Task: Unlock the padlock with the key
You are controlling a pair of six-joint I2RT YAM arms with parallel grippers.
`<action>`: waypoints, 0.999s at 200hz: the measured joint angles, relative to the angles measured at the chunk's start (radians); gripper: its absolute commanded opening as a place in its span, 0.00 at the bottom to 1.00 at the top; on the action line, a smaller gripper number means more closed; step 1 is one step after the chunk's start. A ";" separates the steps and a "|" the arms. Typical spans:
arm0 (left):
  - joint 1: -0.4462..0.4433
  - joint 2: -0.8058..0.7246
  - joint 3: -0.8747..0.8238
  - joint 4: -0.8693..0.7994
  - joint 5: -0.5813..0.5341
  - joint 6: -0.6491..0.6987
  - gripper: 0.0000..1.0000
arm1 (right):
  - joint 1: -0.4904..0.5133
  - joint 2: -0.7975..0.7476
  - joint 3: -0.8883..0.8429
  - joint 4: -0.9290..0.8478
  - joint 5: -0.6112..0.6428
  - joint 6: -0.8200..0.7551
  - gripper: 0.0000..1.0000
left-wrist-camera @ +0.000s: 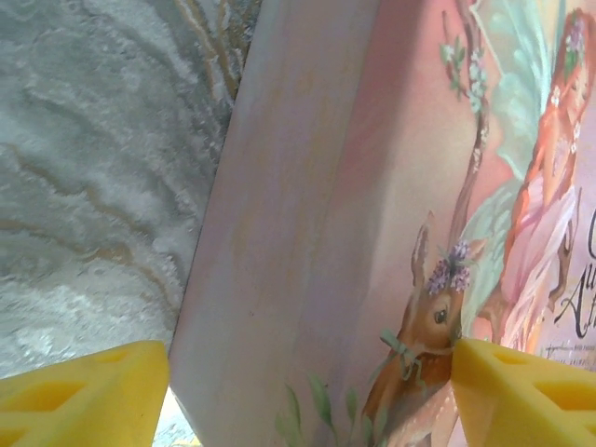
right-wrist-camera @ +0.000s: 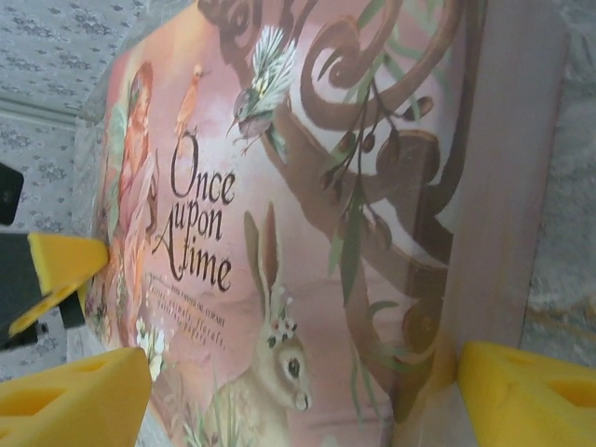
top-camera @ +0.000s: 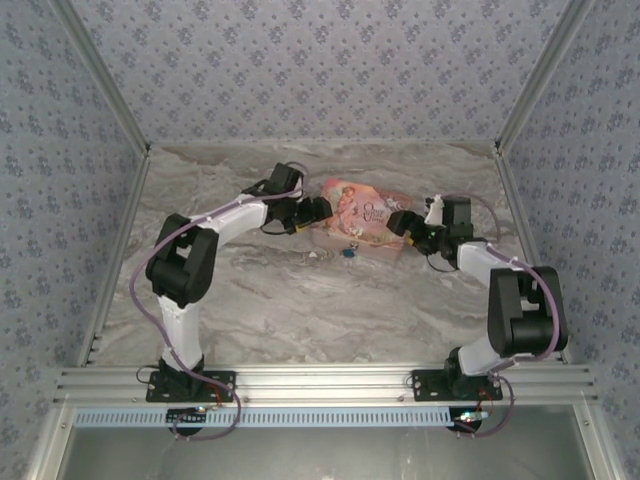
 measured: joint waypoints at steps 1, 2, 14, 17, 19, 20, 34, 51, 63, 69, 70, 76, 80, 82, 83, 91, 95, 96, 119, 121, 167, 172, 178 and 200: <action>0.000 -0.002 -0.004 0.002 0.000 0.000 0.78 | 0.001 0.004 0.003 0.000 -0.001 -0.003 0.87; 0.000 -0.004 -0.006 0.004 0.000 -0.001 0.78 | 0.001 0.006 0.005 0.000 -0.002 -0.005 0.87; 0.005 -0.035 -0.058 0.033 0.000 -0.005 0.77 | 0.010 0.035 0.033 0.000 -0.012 -0.024 0.87; 0.005 -0.044 -0.073 0.043 0.000 -0.007 0.77 | 0.013 0.042 0.040 -0.001 -0.013 -0.032 0.87; 0.006 -0.051 -0.084 0.047 0.000 -0.007 0.77 | 0.014 0.047 0.045 -0.002 -0.016 -0.034 0.87; 0.006 -0.053 -0.088 0.048 0.000 -0.007 0.77 | 0.015 0.048 0.047 -0.001 -0.016 -0.035 0.87; 0.010 -0.096 -0.161 0.085 0.000 -0.022 0.77 | 0.031 0.085 0.085 -0.003 -0.026 -0.061 0.87; 0.012 -0.154 -0.251 0.134 -0.001 -0.044 0.77 | 0.050 0.140 0.138 -0.001 -0.042 -0.085 0.87; 0.012 -0.195 -0.313 0.164 -0.001 -0.064 0.77 | 0.061 0.179 0.172 0.013 -0.051 -0.093 0.86; 0.012 -0.216 -0.346 0.180 -0.001 -0.075 0.77 | 0.067 0.197 0.190 0.022 -0.054 -0.095 0.86; 0.012 -0.219 -0.350 0.183 -0.001 -0.078 0.77 | 0.068 0.199 0.191 0.023 -0.055 -0.096 0.86; 0.012 -0.237 -0.376 0.196 -0.001 -0.086 0.78 | 0.073 0.214 0.204 0.034 -0.058 -0.097 0.86; 0.011 -0.249 -0.394 0.204 -0.001 -0.091 0.78 | 0.077 0.220 0.209 0.041 -0.060 -0.098 0.86; 0.011 -0.255 -0.402 0.208 -0.001 -0.095 0.78 | 0.079 0.223 0.211 0.044 -0.061 -0.099 0.86; 0.011 -0.259 -0.407 0.211 -0.001 -0.098 0.78 | 0.079 0.224 0.212 0.045 -0.060 -0.099 0.86; 0.010 -0.279 -0.433 0.222 -0.001 -0.110 0.78 | 0.082 0.228 0.213 0.059 -0.061 -0.100 0.86; 0.010 -0.286 -0.443 0.225 -0.001 -0.113 0.78 | 0.083 0.228 0.213 0.064 -0.061 -0.100 0.86; 0.010 -0.289 -0.447 0.227 -0.001 -0.114 0.78 | 0.083 0.228 0.213 0.065 -0.060 -0.100 0.86; 0.009 -0.312 -0.476 0.238 -0.001 -0.136 0.79 | 0.060 0.213 0.196 0.127 -0.056 -0.100 0.87; 0.009 -0.312 -0.477 0.238 -0.001 -0.137 0.79 | 0.055 0.209 0.192 0.134 -0.056 -0.100 0.87; 0.009 -0.313 -0.477 0.238 -0.002 -0.148 0.79 | -0.034 -0.008 0.025 0.224 -0.058 -0.119 0.79; 0.009 -0.313 -0.477 0.239 -0.001 -0.151 0.79 | -0.028 -0.038 0.002 0.233 -0.064 -0.128 0.78; 0.009 -0.313 -0.478 0.239 -0.001 -0.155 0.79 | -0.017 -0.071 -0.028 0.242 -0.070 -0.138 0.75; 0.009 -0.313 -0.478 0.240 -0.002 -0.159 0.79 | 0.037 -0.147 -0.126 0.258 -0.097 -0.164 0.66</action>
